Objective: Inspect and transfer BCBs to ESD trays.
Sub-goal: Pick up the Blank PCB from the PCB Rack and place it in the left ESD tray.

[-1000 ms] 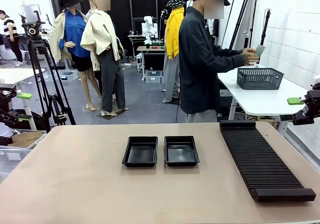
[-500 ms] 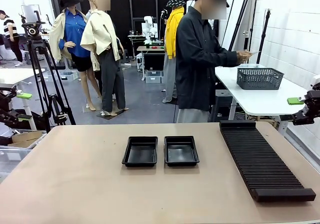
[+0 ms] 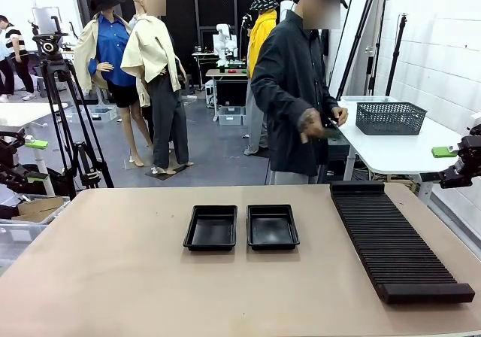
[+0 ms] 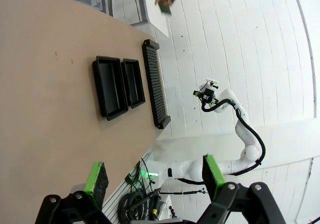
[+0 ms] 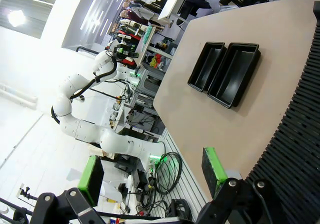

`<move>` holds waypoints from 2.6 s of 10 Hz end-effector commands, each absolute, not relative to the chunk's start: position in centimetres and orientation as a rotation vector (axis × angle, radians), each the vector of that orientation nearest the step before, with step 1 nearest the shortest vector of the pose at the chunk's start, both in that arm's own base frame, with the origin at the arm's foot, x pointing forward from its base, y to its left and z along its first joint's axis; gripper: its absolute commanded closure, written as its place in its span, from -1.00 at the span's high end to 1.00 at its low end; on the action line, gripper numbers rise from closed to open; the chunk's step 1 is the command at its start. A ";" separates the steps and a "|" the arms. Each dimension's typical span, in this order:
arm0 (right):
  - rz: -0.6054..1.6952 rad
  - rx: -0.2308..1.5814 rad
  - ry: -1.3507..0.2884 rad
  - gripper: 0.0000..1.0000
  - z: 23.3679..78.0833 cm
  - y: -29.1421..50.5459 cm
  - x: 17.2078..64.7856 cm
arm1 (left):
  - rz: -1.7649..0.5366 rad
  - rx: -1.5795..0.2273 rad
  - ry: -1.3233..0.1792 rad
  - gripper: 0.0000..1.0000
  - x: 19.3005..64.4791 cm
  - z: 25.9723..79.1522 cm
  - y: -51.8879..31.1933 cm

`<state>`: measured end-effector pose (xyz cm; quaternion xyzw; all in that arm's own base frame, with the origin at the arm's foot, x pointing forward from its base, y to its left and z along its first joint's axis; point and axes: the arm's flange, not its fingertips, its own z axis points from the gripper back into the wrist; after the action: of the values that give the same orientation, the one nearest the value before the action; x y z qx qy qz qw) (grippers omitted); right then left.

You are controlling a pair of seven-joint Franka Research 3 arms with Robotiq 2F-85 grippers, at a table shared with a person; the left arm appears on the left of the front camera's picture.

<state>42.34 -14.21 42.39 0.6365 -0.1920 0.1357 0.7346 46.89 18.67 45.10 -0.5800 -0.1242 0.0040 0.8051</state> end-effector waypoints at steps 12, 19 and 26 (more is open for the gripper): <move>0.296 1.402 -0.420 1.00 42.3 -14.2 42.3 | 0.017 -1.234 -0.267 1.00 46.9 45.5 18.6; 0.296 1.402 -0.420 1.00 42.3 -14.2 42.3 | 0.017 -1.234 -0.267 1.00 46.9 45.5 18.6; 0.313 1.394 -0.390 1.00 42.9 -13.7 43.3 | 0.017 -1.234 -0.267 1.00 46.9 45.5 18.6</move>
<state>42.50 -13.98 42.50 0.6361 -0.1904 0.1387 0.7348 46.89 18.67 45.10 -0.5800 -0.1242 0.0039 0.8051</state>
